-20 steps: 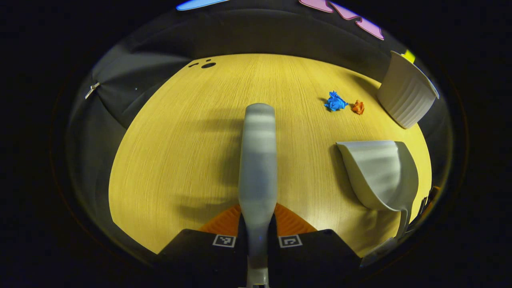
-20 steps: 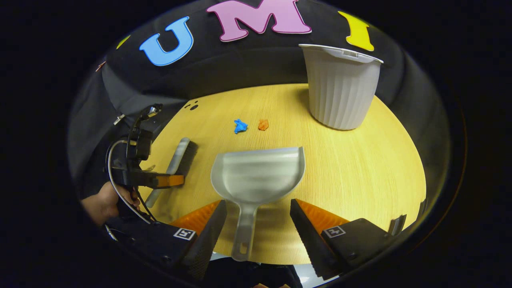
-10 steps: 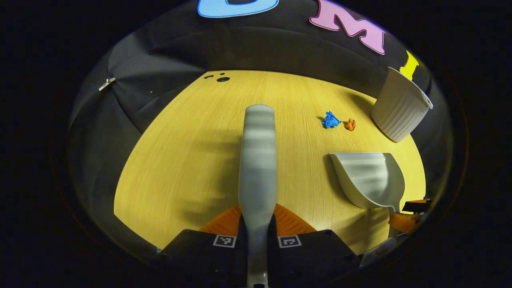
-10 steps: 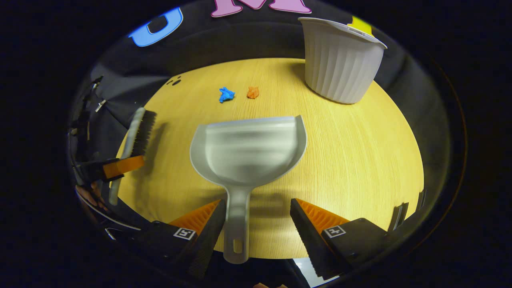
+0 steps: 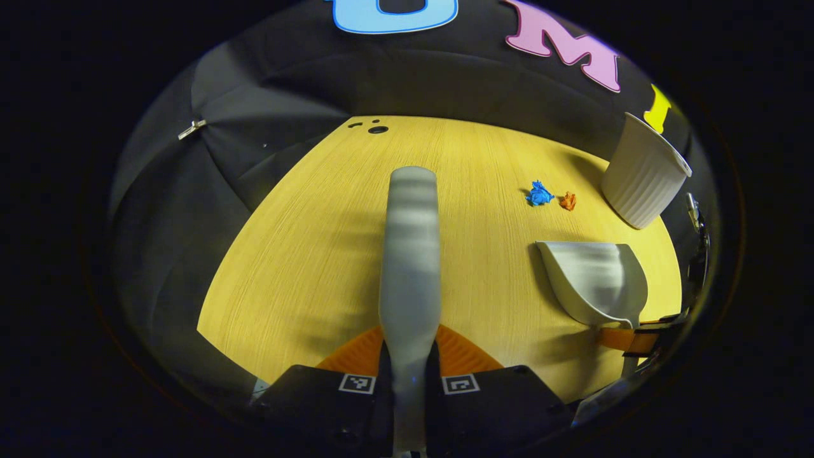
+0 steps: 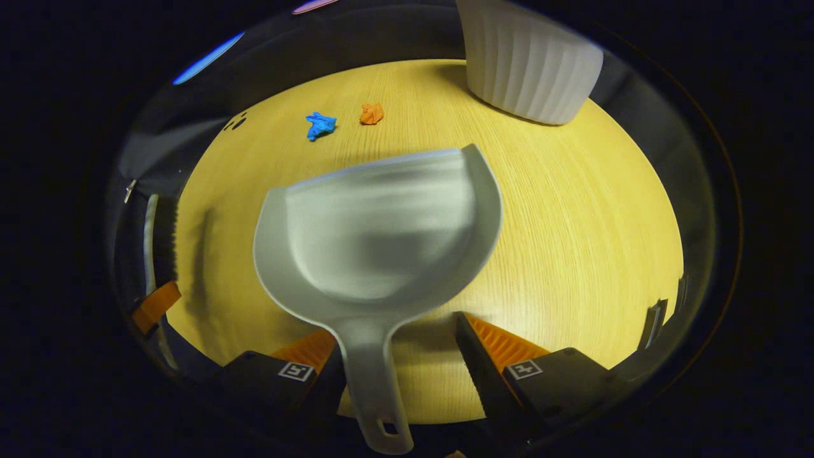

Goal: Pick up the small broom and dustpan from the desktop, sweep the trash into the dustpan with the broom, and then empty the trash into the garbage bin.

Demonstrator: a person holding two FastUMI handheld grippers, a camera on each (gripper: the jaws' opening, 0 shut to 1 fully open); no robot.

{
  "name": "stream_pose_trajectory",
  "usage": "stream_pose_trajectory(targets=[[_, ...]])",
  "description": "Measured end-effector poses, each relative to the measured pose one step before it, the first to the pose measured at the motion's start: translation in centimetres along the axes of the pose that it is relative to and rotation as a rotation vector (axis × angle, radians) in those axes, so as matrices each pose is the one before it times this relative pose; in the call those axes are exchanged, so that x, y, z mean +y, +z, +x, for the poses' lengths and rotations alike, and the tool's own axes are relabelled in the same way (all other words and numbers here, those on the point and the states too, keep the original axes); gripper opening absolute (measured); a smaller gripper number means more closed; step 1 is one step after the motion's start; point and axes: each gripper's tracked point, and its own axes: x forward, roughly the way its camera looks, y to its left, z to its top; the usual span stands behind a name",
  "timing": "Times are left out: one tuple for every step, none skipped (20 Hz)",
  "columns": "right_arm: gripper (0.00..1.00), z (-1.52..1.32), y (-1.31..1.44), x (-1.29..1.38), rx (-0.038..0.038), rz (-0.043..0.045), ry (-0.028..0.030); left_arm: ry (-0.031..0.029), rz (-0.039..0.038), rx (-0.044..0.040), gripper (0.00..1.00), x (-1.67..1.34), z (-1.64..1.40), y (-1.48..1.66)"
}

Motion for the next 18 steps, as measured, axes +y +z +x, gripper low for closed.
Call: stream_pose_trajectory(targets=[[0.93, 0.059, 0.163, 0.055, 0.00391, -0.01011, -0.01164, -0.00216, -0.01047, 0.00784, 0.22, -0.097, -0.022, -0.409], [0.88, 0.333, 0.148, 0.055, -0.00313, -0.01698, -0.00821, 0.00187, -0.00577, 0.0027, 0.24, -0.024, 0.024, -0.208], [0.83, 0.074, 0.149, -0.287, -0.00287, -0.01894, -0.016, 0.00229, -0.00332, 0.0054, 0.24, 0.021, 0.071, -0.292], [0.66, 0.063, 0.235, -0.094, -0.00229, -0.00858, -0.00484, 0.00064, -0.00426, 0.00634, 0.24, -0.119, 0.058, -0.186], [0.6, -0.077, 0.038, -0.122, 0.00134, -0.00685, 0.00407, -0.00249, -0.00459, 0.00273, 0.24, -0.16, 0.075, -0.11], [0.41, -0.055, 0.114, 0.071, 0.00292, -0.00018, 0.01892, -0.00105, -0.0027, 0.00147, 0.23, -0.098, 0.031, 0.049], [0.41, 0.19, 0.033, 0.052, 0.00516, -0.00181, 0.01946, 0.00179, -0.001, 0.00104, 0.23, 0.009, 0.071, 0.01], [0.43, 0.123, 0.066, 0.131, 0.00048, -0.00952, 0.0244, 0.00118, -0.00065, 0.00189, 0.24, -0.022, 0.156, 0.136], [0.41, -0.082, 0.043, 0.229, 0.00013, -0.01559, 0.03828, -0.00171, -0.00111, 0.00036, 0.24, -0.047, 0.188, 0.156], [0.41, 0.008, -0.101, -0.117, 0.00801, 0.00077, 0.02889, -0.00709, 0.002, 0.00163, 0.24, -0.209, 0.268, 0.27], [0.33, -0.082, 0.012, 0.026, 0.00779, 0.00529, 0.02992, -0.01151, 0.00756, 0.00547, 0.24, -0.316, 0.31, 0.189], [0.34, -0.299, -0.114, -0.187, 0.00786, -0.00089, 0.01482, -0.01994, 0.01276, 0.00974, 0.24, -0.359, 0.363, 0.335], [0.35, -0.126, -0.116, -0.448, 0.00014, -0.01717, -0.00319, -0.02299, 0.01905, 0.00641, 0.24, -0.402, 0.292, 0.467], [0.34, 0.091, -0.016, -0.361, -0.00429, -0.02298, -0.00505, -0.01794, 0.02277, 0.00238, 0.24, -0.27, 0.395, 0.496], [0.34, 0.006, -0.138, -0.448, -0.00174, -0.01654, -0.00242, -0.01211, 0.02888, 0.00115, 0.24, -0.21, 0.353, 0.659], [0.34, -0.39, -0.145, -0.371, -0.00267, -0.01034, 0.00271, -0.00262, 0.03218, 0.00161, 0.24, 0.015, 0.455, 0.812], [0.34, -0.369, -0.024, -0.3, -0.00414, -0.00964, 0.00604, 0.00031, 0.03112, 0.00121, 0.24, 0.051, 0.55, 1.025], [0.34, -0.504, 0.158, -0.401, -0.00825, -0.01363, 0.00335, -0.00552, 0.02663, 0.00146, 0.24, -0.212, 0.815, 0.957]])
